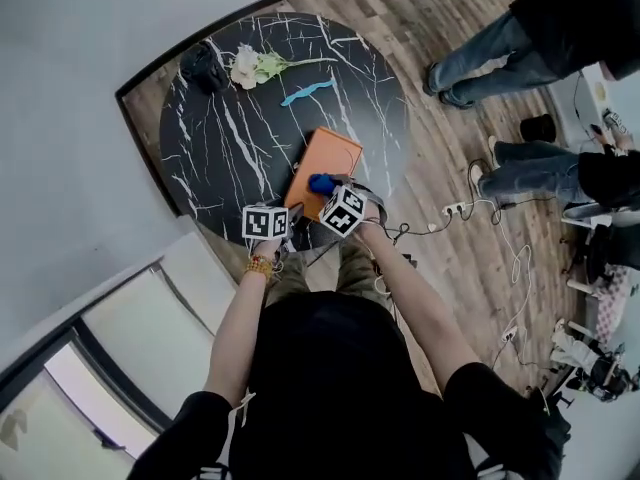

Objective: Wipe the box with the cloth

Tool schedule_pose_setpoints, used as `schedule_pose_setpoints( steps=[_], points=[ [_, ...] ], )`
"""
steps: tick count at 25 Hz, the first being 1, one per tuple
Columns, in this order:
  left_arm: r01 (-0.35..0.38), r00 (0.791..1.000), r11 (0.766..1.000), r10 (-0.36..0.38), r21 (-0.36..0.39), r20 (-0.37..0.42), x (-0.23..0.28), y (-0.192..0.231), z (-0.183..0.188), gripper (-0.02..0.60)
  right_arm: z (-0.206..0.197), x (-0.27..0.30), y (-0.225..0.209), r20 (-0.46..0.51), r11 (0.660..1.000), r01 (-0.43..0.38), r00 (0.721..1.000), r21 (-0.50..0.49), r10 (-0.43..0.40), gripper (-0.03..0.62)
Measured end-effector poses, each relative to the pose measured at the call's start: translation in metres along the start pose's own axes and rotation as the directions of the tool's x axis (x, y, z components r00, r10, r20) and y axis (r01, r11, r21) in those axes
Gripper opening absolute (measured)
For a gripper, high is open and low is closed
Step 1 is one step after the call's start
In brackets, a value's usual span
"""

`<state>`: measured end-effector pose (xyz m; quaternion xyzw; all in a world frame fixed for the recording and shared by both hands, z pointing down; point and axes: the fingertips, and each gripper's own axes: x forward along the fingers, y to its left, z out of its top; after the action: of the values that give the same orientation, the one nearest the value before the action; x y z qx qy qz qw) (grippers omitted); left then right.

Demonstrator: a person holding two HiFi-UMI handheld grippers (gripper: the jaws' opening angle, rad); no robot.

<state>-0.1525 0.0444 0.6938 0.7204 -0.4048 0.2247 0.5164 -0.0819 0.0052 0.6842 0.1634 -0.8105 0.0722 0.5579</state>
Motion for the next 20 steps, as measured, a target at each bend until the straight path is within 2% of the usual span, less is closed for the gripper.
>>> schedule_pose_setpoints(
  steps=[1,2,4,5,6,7,9,11,12,14,16,18,20],
  points=[
    [-0.015,1.000,1.000,0.015,0.015,-0.011,0.001,0.000,0.000,0.245,0.002,-0.001,-0.008,0.003,0.997,-0.013,1.000,0.074,0.012,0.091],
    [-0.031,0.999,0.999,0.032,0.028,-0.019,0.002,0.001,0.000,0.231,0.006,0.000,-0.006,0.006,0.996,-0.032,0.999,0.086,0.031,0.091],
    [-0.050,0.998,0.998,0.051,0.041,-0.027,0.003,0.003,0.001,0.230,0.014,0.005,0.019,0.000,0.995,-0.075,0.997,-0.063,0.076,0.091],
    [-0.050,0.998,0.998,0.051,0.039,-0.030,0.004,0.003,0.001,0.232,0.015,0.006,0.034,-0.005,0.984,-0.101,0.995,-0.149,0.101,0.091],
    [-0.045,0.998,0.998,0.046,0.035,-0.034,0.004,0.003,0.000,0.232,0.012,0.004,0.045,-0.011,0.971,-0.125,0.992,-0.202,0.126,0.090],
    [-0.038,0.999,0.999,0.039,0.031,-0.039,0.004,0.003,0.000,0.232,0.007,0.002,0.049,-0.013,0.967,-0.143,0.990,-0.212,0.143,0.091],
    [-0.024,0.998,0.999,0.025,0.031,-0.053,0.003,0.004,0.001,0.232,-0.006,-0.002,0.036,-0.006,0.982,-0.143,0.990,-0.124,0.144,0.089],
    [-0.015,0.997,0.999,0.018,0.042,-0.070,0.004,0.003,0.002,0.230,-0.013,-0.003,0.012,-0.012,0.995,-0.099,0.995,0.002,0.099,0.087],
    [-0.013,0.997,0.999,0.017,0.051,-0.077,0.005,0.002,0.003,0.227,-0.011,-0.002,0.003,-0.026,0.997,-0.073,0.997,0.034,0.074,0.086],
    [-0.013,0.996,0.997,0.020,0.075,-0.086,0.007,0.000,0.007,0.225,0.002,0.006,0.000,-0.057,1.000,-0.029,0.998,0.011,0.029,0.086],
    [-0.013,0.995,0.996,0.022,0.093,-0.094,0.008,0.000,0.007,0.224,0.017,0.012,0.012,-0.055,0.999,-0.022,0.998,-0.041,0.019,0.086],
    [-0.005,0.995,0.996,0.014,0.093,-0.099,0.009,0.001,0.006,0.224,0.023,0.012,0.028,-0.027,0.997,-0.062,0.998,-0.045,0.061,0.086],
    [0.002,0.995,0.996,0.007,0.085,-0.102,0.007,0.003,0.003,0.224,0.019,0.005,0.042,0.011,0.991,-0.133,0.991,0.007,0.133,0.086]
  ],
)
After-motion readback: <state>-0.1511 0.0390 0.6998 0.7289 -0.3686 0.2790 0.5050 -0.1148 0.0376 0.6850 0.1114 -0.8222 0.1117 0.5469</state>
